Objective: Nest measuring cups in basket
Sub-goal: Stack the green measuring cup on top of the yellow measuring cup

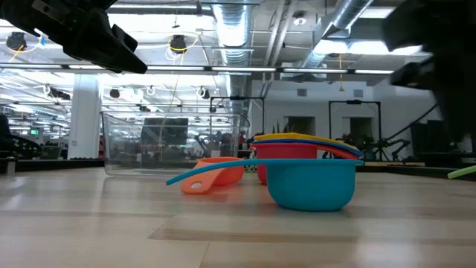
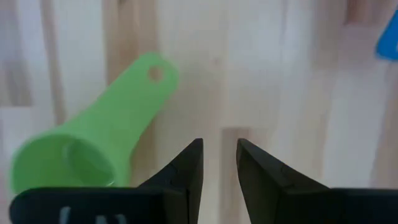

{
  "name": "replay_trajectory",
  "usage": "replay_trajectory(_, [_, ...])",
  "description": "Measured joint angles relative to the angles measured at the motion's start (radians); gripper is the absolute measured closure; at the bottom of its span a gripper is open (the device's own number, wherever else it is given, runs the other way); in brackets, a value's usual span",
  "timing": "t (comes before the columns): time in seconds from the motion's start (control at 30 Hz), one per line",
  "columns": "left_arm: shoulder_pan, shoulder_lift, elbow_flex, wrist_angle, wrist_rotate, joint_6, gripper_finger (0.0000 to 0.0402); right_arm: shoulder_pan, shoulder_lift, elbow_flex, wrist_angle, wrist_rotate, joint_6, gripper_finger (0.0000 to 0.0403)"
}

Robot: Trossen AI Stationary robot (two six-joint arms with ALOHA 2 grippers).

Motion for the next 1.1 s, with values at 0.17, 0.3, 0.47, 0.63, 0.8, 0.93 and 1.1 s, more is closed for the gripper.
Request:
replay_trajectory(0.17, [0.000,0.000,0.000,0.000,0.000,0.001,0.0401,0.091,0.000,0.000,-0.004,0.001,0.127,0.0284])
replay_trajectory(0.3, [0.000,0.000,0.000,0.000,0.000,0.001,0.0401,0.147,0.000,0.000,-0.005,0.001,0.238,0.0284])
replay_trajectory(0.47, [0.000,0.000,0.000,0.001,0.000,0.001,0.0401,0.206,0.000,0.000,-0.006,0.001,0.302,0.0284])
replay_trajectory(0.63, [0.000,0.000,0.000,0.001,0.000,0.001,0.0401,0.249,0.000,0.000,-0.004,0.001,0.345,0.0284])
replay_trajectory(0.8, [0.000,0.000,0.000,0.001,0.000,0.001,0.0401,0.270,0.000,0.000,-0.098,0.016,0.465,0.0285])
replay_trajectory(0.93, [0.000,0.000,0.000,0.001,0.000,0.000,0.0401,0.275,0.015,-0.001,-0.171,-0.013,0.577,0.0285])
replay_trajectory(1.1, [0.000,0.000,0.000,0.001,0.000,0.000,0.0402,0.287,0.085,-0.002,-0.127,-0.099,0.585,0.0285])
